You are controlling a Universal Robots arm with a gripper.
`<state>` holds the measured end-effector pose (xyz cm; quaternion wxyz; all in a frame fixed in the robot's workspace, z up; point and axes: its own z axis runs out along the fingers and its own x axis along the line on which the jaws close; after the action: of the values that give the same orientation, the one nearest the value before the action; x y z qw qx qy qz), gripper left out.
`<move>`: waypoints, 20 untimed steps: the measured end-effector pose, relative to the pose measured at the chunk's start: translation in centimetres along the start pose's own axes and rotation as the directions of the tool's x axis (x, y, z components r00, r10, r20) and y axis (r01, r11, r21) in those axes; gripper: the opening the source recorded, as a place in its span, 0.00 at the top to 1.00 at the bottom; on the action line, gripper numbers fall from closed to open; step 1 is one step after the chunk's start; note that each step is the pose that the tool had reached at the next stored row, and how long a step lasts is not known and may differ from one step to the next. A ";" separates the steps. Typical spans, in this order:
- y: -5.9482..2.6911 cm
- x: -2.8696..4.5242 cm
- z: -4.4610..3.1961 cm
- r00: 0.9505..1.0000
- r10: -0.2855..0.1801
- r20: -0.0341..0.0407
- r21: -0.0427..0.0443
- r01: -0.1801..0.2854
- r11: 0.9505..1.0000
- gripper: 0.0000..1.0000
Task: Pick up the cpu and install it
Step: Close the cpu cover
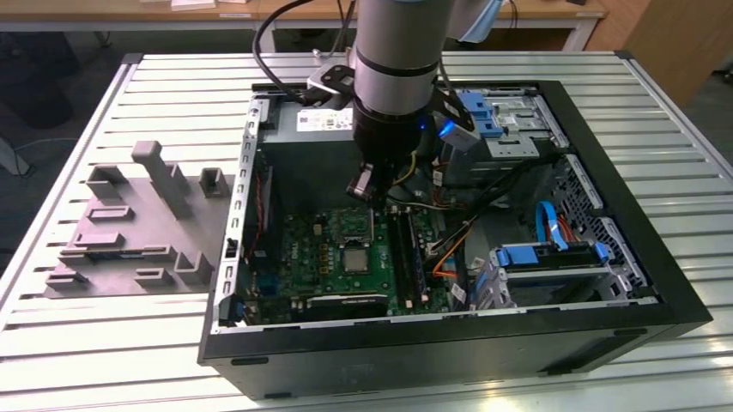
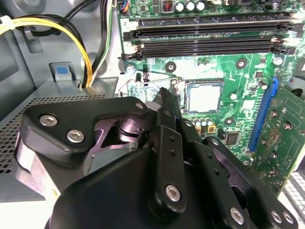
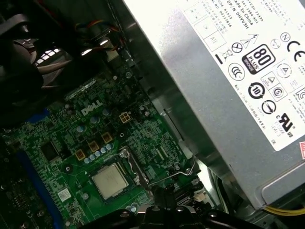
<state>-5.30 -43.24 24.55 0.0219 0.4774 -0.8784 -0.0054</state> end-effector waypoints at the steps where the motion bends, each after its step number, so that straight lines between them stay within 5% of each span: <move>1: 0.00 0.01 0.00 1.000 0.000 -0.002 0.002 0.000 1.000 0.89; 9: -0.04 0.07 0.00 1.000 -0.001 -0.024 0.015 0.002 1.000 0.89; 20: -0.44 0.69 0.03 1.000 -0.004 -0.026 0.017 0.004 1.000 0.89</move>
<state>-5.30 -44.06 24.53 0.0291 0.4793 -0.8771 0.0081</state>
